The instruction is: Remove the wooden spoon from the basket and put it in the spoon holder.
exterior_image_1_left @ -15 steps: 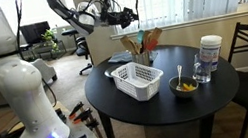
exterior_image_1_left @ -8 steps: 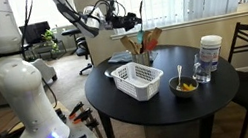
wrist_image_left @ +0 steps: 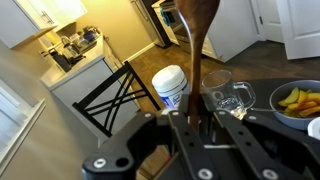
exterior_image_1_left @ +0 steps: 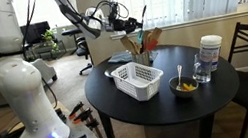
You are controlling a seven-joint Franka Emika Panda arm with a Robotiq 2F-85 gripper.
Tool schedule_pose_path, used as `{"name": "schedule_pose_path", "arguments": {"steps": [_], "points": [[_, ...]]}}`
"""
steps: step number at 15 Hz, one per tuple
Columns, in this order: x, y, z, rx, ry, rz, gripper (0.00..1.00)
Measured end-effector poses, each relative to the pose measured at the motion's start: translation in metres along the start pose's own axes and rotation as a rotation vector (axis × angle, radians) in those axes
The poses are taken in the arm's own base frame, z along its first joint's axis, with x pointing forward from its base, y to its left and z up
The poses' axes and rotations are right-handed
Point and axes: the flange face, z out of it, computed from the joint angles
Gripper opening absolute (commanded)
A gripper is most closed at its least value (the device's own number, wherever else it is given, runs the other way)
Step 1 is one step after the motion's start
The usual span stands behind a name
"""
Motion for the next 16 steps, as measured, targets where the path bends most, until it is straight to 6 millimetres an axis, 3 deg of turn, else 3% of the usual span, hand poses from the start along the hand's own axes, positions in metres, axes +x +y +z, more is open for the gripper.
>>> {"name": "schedule_pose_path", "arguments": {"steps": [10, 16], "points": [[0.041, 0.000, -0.012, -0.019, 0.038, -0.143, 0.06], [0.048, -0.002, -0.012, -0.030, 0.037, -0.172, 0.06]]}}
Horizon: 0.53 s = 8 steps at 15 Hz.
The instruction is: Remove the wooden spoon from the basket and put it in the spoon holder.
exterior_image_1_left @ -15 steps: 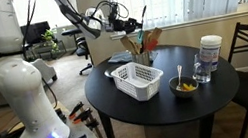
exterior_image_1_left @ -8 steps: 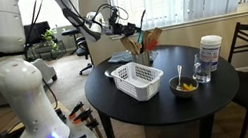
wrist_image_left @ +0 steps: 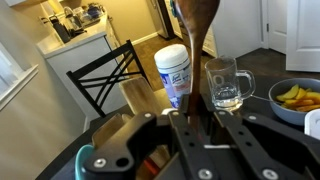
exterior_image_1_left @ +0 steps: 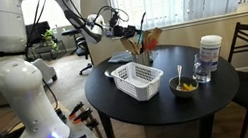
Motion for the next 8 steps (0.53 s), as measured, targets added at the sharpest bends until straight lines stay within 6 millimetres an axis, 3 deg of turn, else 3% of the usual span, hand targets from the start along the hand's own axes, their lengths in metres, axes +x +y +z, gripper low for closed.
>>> {"name": "schedule_pose_path", "arguments": {"steps": [8], "points": [[0.017, 0.002, -0.019, -0.035, 0.021, -0.086, 0.06]]}}
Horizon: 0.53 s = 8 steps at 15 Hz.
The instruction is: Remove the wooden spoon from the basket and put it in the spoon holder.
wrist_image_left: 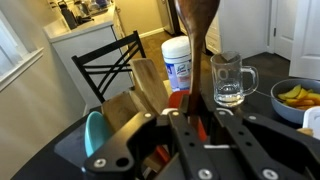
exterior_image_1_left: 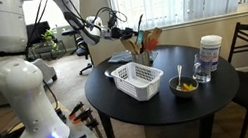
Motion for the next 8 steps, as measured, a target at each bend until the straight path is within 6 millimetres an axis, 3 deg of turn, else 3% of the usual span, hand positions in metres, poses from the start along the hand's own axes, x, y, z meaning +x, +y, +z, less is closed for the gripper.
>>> {"name": "schedule_pose_path", "arguments": {"steps": [5, 7, 8], "points": [[0.0089, 0.0006, -0.0115, -0.052, 0.003, -0.080, 0.06], [0.0107, -0.0002, -0.0128, -0.073, -0.008, -0.106, 0.41], [0.0111, -0.0006, -0.0128, -0.080, -0.013, -0.113, 0.45]]}}
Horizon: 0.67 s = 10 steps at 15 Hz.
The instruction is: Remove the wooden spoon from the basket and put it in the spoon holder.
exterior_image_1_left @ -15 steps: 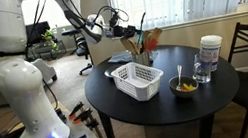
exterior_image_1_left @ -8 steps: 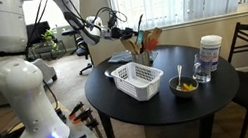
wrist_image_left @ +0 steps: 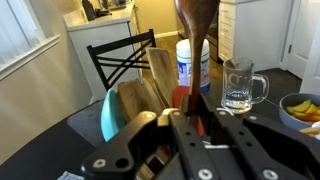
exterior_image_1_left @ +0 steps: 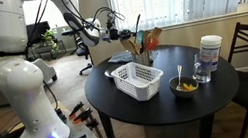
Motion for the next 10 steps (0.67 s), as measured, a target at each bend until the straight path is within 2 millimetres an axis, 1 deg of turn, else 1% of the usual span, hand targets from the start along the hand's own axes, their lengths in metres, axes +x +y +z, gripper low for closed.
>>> {"name": "schedule_pose_path", "arguments": {"steps": [8, 10], "points": [[-0.0014, -0.0004, -0.0007, -0.004, -0.003, -0.014, 0.97], [-0.0080, 0.0013, -0.0020, -0.007, -0.008, -0.004, 1.00]]}}
